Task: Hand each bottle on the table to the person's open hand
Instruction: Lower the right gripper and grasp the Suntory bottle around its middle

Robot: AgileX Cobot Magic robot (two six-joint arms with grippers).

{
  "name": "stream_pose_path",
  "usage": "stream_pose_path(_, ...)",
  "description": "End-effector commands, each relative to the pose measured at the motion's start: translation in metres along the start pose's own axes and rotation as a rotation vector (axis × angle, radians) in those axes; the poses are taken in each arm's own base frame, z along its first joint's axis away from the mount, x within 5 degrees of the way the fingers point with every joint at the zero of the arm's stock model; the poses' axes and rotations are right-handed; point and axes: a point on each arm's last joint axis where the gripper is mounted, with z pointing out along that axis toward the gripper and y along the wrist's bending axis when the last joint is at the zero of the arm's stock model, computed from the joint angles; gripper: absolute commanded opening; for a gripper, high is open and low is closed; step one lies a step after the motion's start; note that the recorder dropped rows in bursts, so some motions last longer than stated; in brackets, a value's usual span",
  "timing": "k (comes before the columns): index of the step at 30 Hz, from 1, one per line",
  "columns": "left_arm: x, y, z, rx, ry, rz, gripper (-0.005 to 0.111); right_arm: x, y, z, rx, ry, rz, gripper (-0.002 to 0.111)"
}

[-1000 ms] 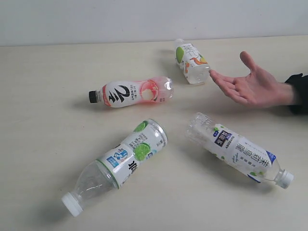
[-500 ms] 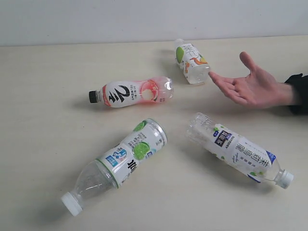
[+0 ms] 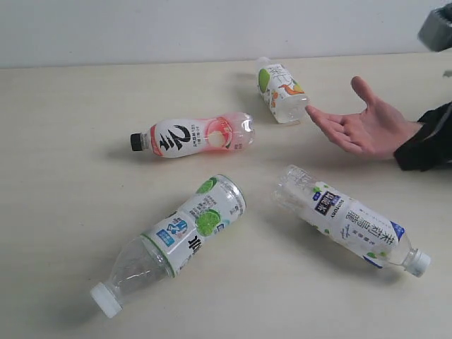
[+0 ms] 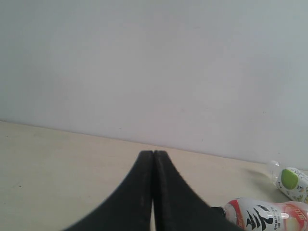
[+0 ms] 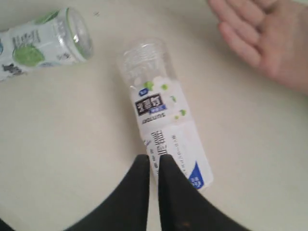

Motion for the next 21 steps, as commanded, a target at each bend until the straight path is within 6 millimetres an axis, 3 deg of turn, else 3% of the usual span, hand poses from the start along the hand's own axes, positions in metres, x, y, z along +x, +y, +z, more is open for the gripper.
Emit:
stream_pose_path(1,0.000,0.000,0.000,0.000,-0.009,-0.006,0.001,-0.007,0.010,0.022,-0.050,0.083,-0.147,0.013)
stream_pose_path(5,0.000,0.000,0.000,0.000,-0.009,-0.006,0.001,-0.008,0.014,0.042,-0.036,0.176,-0.254,0.035)
stream_pose_path(13,0.000,0.000,0.000,0.000,-0.009,-0.006,0.001,-0.012,0.007,0.073,-0.022,0.239,-0.269,0.074)
stream_pose_path(21,0.000,0.000,0.000,0.000,-0.009,-0.006,0.001,-0.014,-0.010,0.099,0.071,0.291,-0.313,0.076)
